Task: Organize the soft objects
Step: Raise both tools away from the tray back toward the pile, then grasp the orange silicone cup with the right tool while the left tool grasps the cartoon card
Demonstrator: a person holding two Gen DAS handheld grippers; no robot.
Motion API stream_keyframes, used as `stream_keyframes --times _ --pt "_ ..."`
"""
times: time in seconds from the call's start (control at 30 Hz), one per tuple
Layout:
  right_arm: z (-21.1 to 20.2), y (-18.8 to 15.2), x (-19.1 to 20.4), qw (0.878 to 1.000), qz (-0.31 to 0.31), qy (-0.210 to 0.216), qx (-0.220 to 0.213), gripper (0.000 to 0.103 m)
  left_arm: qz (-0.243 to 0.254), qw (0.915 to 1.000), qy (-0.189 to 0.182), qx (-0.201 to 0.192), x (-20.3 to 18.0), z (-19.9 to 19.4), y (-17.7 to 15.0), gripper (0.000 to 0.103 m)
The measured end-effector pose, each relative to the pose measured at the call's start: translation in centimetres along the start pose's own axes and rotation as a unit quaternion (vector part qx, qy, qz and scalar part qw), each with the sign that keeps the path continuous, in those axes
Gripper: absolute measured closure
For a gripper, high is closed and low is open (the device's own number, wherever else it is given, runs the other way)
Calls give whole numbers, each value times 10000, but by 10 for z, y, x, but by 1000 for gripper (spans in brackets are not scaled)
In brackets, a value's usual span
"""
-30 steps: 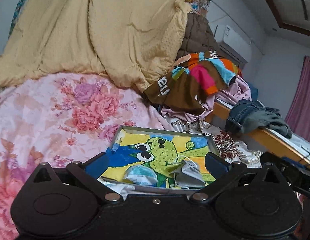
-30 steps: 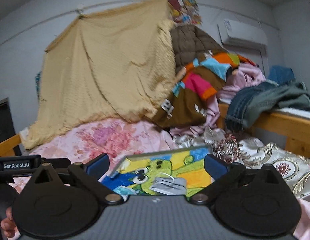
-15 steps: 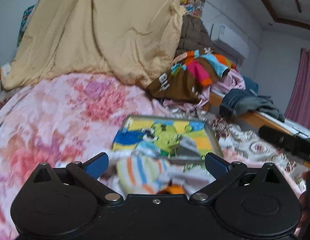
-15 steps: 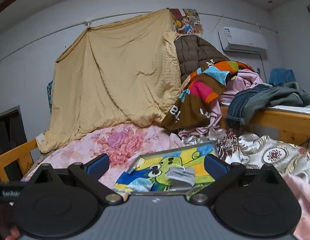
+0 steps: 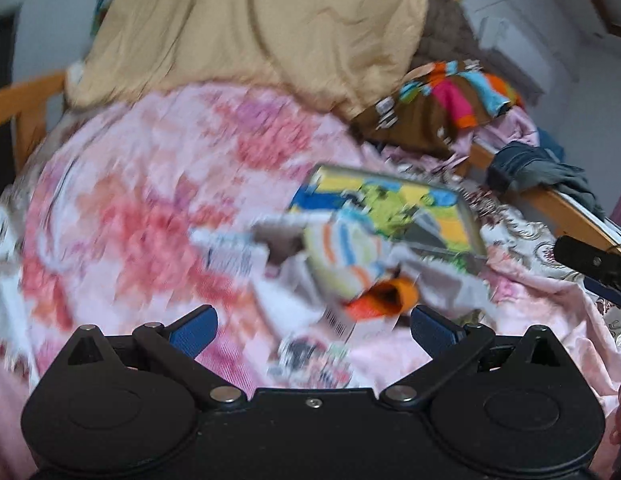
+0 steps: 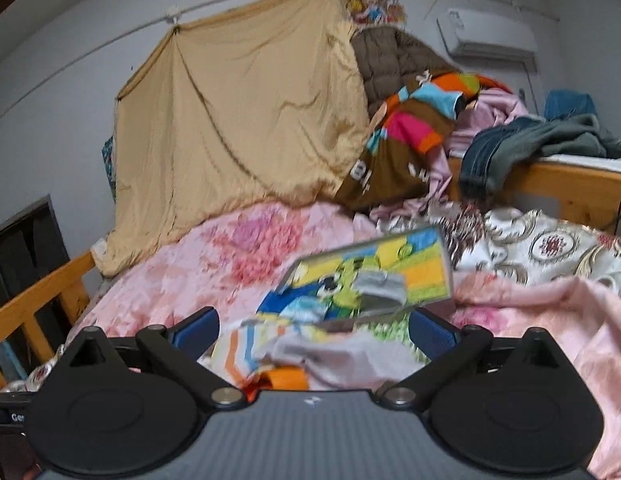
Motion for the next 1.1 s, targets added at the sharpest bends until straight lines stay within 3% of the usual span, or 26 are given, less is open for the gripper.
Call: stream_keyframes --times 0.27,0.47,0.67,0.83,1.03,1.1 --pt "1 -19 24 9959 -890 -97 162 0 -881 9941 187 598 29 9 -17 1" --pt "8 -38 43 9871 -1535 1 456 0 -951 9912 200 895 30 17 -24 1" --pt "22 -61 67 9670 -2271 498 1039 0 -1080 9879 10 1109 30 25 -23 1" --pt "38 -68 81 9433 -3105 651 975 0 -1083 9836 -56 1442 32 47 -24 1" --pt "61 -87 94 8918 -4463 554 493 0 -1116 9814 -45 1560 28 75 -23 1" --pt "68 -91 95 8808 -4676 608 435 0 -1070 9806 -94 1640 25 83 -26 1"
Point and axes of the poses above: each gripper's, at about its wrist camera, not at the fingertips, and z roughly the way its jaws point, x to its left, y to its top, the point moved 7 cm from there along z, roughly the way its jaws point, and after that the axes turned 10 degrees about -y, right-handed, at the moved point
